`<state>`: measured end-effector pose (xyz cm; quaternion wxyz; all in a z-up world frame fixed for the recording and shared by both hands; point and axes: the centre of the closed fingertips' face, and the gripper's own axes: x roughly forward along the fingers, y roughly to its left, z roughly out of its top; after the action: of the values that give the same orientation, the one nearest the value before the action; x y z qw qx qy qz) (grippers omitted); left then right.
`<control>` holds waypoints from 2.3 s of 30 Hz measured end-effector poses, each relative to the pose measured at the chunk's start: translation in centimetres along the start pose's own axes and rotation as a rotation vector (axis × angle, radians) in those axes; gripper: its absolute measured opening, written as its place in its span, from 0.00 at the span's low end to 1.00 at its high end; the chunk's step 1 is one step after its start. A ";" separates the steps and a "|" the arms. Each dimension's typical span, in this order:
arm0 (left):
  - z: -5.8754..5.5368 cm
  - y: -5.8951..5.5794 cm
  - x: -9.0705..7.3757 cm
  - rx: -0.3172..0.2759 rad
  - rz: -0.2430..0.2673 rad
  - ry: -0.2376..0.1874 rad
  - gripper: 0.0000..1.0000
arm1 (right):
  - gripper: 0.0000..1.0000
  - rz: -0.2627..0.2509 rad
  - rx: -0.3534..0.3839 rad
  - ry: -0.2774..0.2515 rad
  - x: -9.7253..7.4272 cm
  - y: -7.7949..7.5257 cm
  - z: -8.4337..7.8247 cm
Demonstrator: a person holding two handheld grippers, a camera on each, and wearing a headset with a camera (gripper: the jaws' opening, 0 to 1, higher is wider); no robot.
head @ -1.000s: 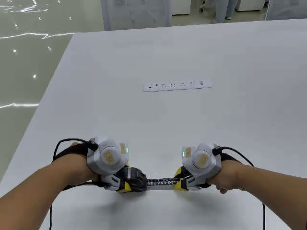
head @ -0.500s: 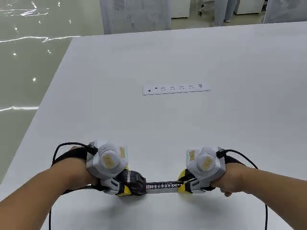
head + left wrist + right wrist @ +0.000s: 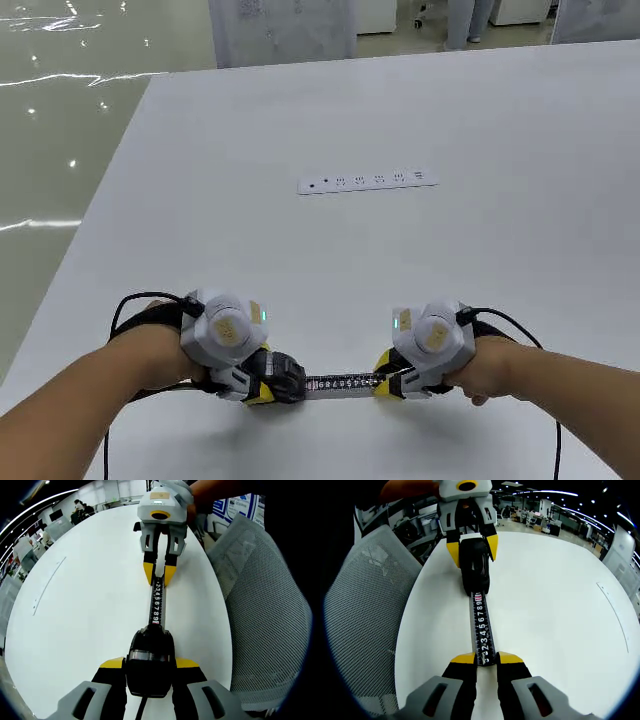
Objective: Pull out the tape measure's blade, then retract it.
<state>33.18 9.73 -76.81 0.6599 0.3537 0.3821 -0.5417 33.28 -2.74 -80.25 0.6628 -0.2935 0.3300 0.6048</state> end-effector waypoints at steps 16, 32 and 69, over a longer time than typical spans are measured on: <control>0.0 0.0 0.0 -0.007 0.011 -0.006 0.31 | 0.10 0.002 0.015 0.005 -0.8 -0.5 -1.2; 0.0 0.0 0.0 0.001 0.002 -0.003 0.31 | 0.10 0.001 0.014 0.014 -1.0 -0.5 -1.4; 0.1 0.0 0.1 -0.006 0.014 -0.007 0.31 | 0.09 0.001 0.029 0.022 -2.2 -0.6 -3.0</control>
<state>33.23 9.59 -76.82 0.6660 0.3524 0.3788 -0.5373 33.53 -6.53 -80.32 0.6630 -0.2900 0.3463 0.5971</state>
